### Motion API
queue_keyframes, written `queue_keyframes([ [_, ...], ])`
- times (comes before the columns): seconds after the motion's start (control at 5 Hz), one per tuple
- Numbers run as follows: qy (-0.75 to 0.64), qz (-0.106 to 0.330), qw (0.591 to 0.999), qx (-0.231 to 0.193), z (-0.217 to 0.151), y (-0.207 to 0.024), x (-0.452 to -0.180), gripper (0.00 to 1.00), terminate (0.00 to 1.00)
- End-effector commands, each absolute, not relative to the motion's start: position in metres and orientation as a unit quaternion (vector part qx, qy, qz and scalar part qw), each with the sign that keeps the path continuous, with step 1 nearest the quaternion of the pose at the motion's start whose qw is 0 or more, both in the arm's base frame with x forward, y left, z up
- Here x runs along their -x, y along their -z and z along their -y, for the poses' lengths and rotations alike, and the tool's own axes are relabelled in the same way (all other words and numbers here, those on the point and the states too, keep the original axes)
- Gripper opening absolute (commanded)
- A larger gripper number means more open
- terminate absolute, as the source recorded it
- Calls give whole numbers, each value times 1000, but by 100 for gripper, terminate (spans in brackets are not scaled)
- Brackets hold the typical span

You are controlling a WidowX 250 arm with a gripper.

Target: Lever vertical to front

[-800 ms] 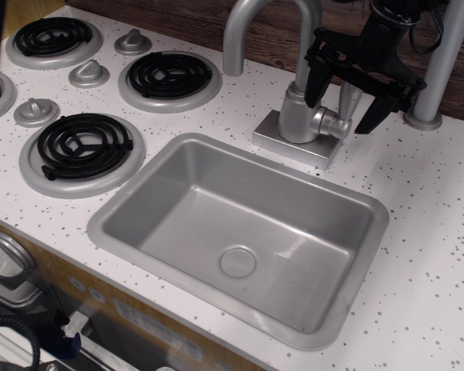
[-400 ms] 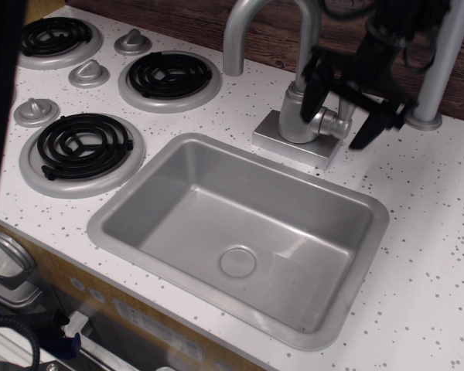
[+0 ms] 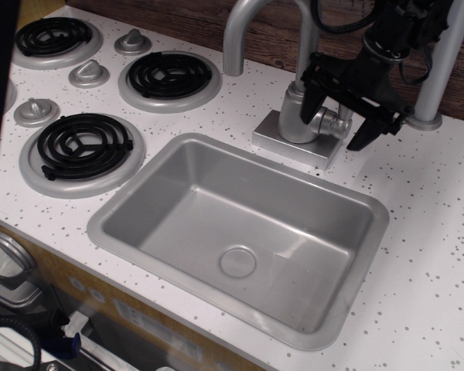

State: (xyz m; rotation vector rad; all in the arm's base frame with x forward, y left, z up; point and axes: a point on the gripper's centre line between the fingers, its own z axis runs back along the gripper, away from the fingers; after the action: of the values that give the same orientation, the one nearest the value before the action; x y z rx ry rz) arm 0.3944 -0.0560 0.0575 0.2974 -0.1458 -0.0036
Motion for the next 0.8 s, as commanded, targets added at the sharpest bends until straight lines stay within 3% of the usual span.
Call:
queue_keyframes([
  [0.0,1,144,979,-145,61,-103,-409,100,0],
  [0.6,6,166,973,-161,58,-113,-420,100,0],
])
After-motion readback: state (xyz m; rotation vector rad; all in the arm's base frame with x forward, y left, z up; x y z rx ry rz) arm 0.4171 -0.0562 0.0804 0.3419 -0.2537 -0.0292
